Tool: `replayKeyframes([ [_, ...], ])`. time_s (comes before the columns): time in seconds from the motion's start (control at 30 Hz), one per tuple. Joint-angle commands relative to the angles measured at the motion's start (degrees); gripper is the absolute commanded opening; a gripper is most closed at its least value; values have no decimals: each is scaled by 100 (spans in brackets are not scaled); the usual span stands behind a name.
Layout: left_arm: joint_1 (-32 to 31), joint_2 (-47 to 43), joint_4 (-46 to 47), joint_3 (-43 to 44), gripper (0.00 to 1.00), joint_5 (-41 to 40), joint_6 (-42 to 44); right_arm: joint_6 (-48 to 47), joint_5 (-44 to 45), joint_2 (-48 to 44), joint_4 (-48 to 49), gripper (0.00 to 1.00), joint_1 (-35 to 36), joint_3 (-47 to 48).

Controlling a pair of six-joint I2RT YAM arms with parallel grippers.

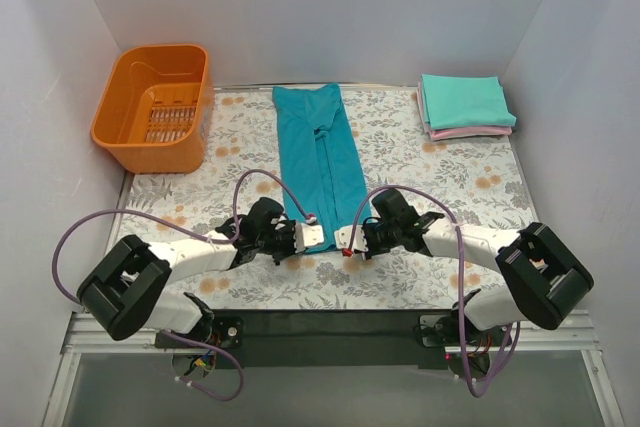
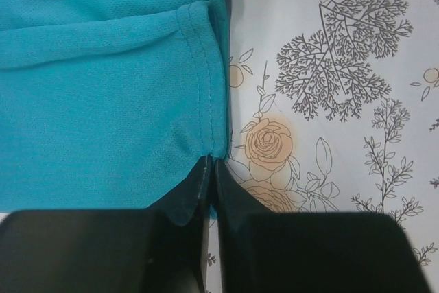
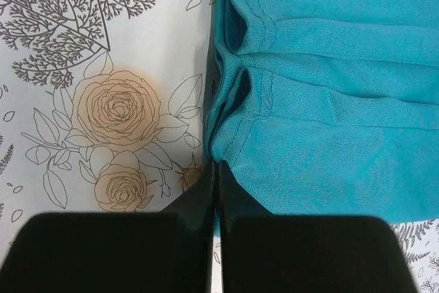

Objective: Fold and stack the t-shirts
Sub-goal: Fold the tshirt

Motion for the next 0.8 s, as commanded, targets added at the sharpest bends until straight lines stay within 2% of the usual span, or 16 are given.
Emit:
replayKeyframes([
  [0.0, -23, 207, -453, 52, 3, -285, 110, -42, 330, 143, -624, 1, -16, -12],
  [0.03, -23, 128, -566, 70, 0, -267, 102, -42, 322, 99, -738, 1, -16, -3],
  [0.23, -23, -723, -1330, 70, 0, 374, 312, 142, 67, -560, -1231, 1, -7, 137],
  [0.37, -23, -1260, -1446, 79, 0, 489, 172, 283, -65, -894, -1565, 1, 37, 313],
  [0.63, 153, -1156, -1675, 526, 0, 559, -145, 336, 155, -711, -1575, 1, -95, 848],
  [0.77, 774, -893, -1719, 921, 0, 725, -40, 134, 85, -404, -1592, 1, -402, 1314],
])
